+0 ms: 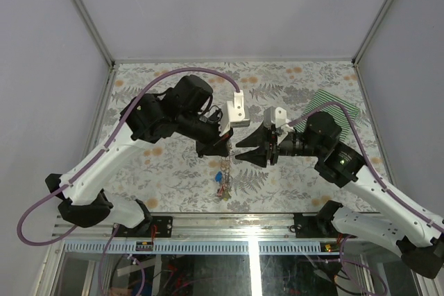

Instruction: Put the keys on the keyring

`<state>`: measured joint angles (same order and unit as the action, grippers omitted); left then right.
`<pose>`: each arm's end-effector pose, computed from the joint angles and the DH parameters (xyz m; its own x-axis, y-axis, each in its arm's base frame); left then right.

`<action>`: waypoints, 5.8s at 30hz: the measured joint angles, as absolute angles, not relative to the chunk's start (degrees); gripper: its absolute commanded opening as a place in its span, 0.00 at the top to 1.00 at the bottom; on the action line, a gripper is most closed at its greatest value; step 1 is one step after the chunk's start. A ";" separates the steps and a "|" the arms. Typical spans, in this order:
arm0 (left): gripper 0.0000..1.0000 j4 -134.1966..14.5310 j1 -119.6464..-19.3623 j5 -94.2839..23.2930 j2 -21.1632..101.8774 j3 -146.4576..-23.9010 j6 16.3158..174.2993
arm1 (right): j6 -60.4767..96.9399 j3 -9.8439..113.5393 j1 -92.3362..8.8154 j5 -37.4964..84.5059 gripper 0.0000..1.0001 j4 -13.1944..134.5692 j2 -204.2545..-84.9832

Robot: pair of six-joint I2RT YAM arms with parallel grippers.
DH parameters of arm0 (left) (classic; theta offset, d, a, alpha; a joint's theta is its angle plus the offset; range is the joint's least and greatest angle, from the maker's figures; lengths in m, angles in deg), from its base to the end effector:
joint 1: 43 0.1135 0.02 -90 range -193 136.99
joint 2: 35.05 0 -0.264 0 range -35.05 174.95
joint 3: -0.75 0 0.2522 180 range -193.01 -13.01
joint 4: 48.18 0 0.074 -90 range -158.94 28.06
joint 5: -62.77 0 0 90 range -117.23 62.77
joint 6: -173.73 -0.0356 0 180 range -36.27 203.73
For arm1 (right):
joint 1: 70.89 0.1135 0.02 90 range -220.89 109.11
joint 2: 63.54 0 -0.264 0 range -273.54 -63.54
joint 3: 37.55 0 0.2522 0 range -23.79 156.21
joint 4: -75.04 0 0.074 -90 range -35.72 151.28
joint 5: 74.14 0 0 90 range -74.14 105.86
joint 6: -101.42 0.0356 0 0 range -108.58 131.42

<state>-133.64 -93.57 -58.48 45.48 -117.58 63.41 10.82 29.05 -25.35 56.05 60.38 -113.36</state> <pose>0.1421 -0.2019 0.4513 -0.1339 0.6302 -0.7648 0.9904 0.0578 -0.1257 0.1183 0.1533 0.3918 0.0363 0.0256 -0.9990 -0.9966 0.0750 -0.0343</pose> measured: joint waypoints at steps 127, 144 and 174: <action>1.00 -69.64 -95.47 -64.77 17.72 -76.95 82.86 | 16.13 34.30 -25.35 60.07 0.63 64.99 -108.40; 1.00 -69.77 -95.47 -65.82 18.71 -77.17 82.80 | 14.99 34.32 -25.35 60.62 0.78 63.24 -110.28; 0.63 -71.17 -95.47 -55.07 17.94 -78.05 84.59 | 13.29 32.07 -25.28 52.16 1.00 60.09 -105.86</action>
